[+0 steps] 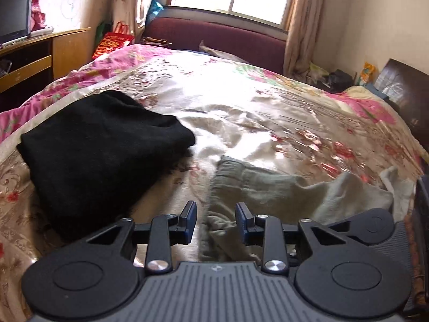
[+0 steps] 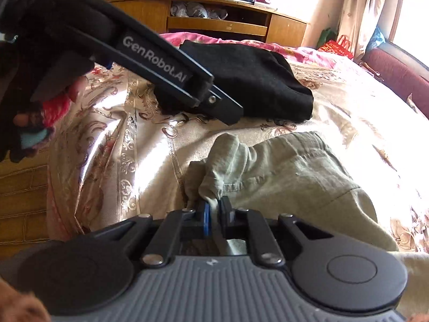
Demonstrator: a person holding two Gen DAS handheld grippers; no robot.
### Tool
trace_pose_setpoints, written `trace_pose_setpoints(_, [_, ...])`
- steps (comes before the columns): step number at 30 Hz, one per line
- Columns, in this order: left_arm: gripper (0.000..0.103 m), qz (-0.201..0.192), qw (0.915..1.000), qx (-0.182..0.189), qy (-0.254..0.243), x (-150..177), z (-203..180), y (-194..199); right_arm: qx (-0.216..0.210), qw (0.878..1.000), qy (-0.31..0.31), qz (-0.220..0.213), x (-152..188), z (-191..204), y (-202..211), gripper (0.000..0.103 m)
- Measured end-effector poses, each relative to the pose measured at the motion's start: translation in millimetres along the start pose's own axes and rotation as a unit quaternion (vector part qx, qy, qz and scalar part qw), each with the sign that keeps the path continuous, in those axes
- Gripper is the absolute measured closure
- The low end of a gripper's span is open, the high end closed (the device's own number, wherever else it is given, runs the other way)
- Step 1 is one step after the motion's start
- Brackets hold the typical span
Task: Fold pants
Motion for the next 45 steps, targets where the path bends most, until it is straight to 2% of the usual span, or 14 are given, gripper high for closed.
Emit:
trace_pose_setpoints(3, [0.054,0.041,0.9985,0.01,-0.036,7.5,-28.1,-22.6,-0.011,1.0,-0.024,0.002,1.8,-10.0,14.5,0.072])
trace_pose_setpoints(8, [0.049,0.108,0.9896,-0.046,-0.084,24.9,-34.0,-44.0,0.018,0.996,-0.082,-0.011,19.3,-53.9,72.0,0.07])
trace_pose_setpoints(10, [0.048,0.117,0.9881,-0.058,-0.081,24.2,-30.5,-39.2,0.044,0.99,-0.132,-0.019,30.5,-89.3,104.2,0.069])
trace_pose_setpoints(13, [0.048,0.104,0.988,-0.081,-0.081,13.3,-33.3,-25.2,0.11,0.968,-0.225,-0.024,55.2,-154.3,146.3,0.067])
trace_pose_setpoints(16, [0.048,0.071,0.9862,-0.087,-0.122,-7.9,-61.0,-16.1,0.198,0.921,-0.332,-0.041,94.9,-231.1,195.0,0.067])
trace_pose_setpoints(17, [0.048,0.061,0.9863,-0.074,-0.134,-15.3,-75.8,-16.2,0.23,0.897,-0.374,-0.046,112.3,-261.0,211.4,0.067])
trace_pose_setpoints(23, [0.048,0.034,0.9854,0.063,-0.155,-40.6,-184.0,-43.7,0.318,0.766,-0.548,-0.107,198.1,-387.3,283.0,0.065])
trace_pose_setpoints(27, [0.048,0.042,0.973,0.126,-0.188,-40.3,-258.2,-74.1,0.337,0.721,-0.592,-0.128,230.6,-428.8,295.9,0.065])
trace_pose_setpoints(30, [0.048,0.049,0.9625,0.161,-0.213,-40.6,-301.0,-87.8,0.324,0.707,-0.611,-0.147,239.8,-444.2,297.9,0.065])
trace_pose_setpoints(33, [0.048,0.049,0.9524,0.17,-0.248,-39.7,-329.3,-97.3,0.325,0.703,-0.614,-0.155,242.3,-456.9,293.4,0.065])
trace_pose_setpoints(37, [0.048,0.059,0.948,0.189,-0.249,-40.4,-351.5,-109.6,0.324,0.701,-0.613,-0.166,245.5,-473.4,288.8,0.066])
trace_pose_setpoints(42, [0.048,0.062,0.9396,0.191,-0.277,-31.6,-372.9,-113.8,0.309,0.684,-0.634,-0.188,249.1,-491.1,288.2,0.065])
trace_pose_setpoints(44, [0.047,0.064,0.9375,0.187,-0.287,-29.3,-378.0,-116.2,0.307,0.691,-0.628,-0.187,245.4,-494.7,287.8,0.074])
trace_pose_setpoints(45, [0.047,0.065,0.9371,0.185,-0.289,-28.5,-379.7,-117.4,0.301,0.693,-0.627,-0.189,243.8,-494.7,287.9,0.09])
Point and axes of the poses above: each gripper's, at about its wrist camera, not at the fingertips, and y roughly against the way its jaws point, z to its left, x to its underside, the point moved 7 cm from there along -y, roughly the way its jaws point, and after that the axes turned 15 degrees about -y, right-handed, at the moved point
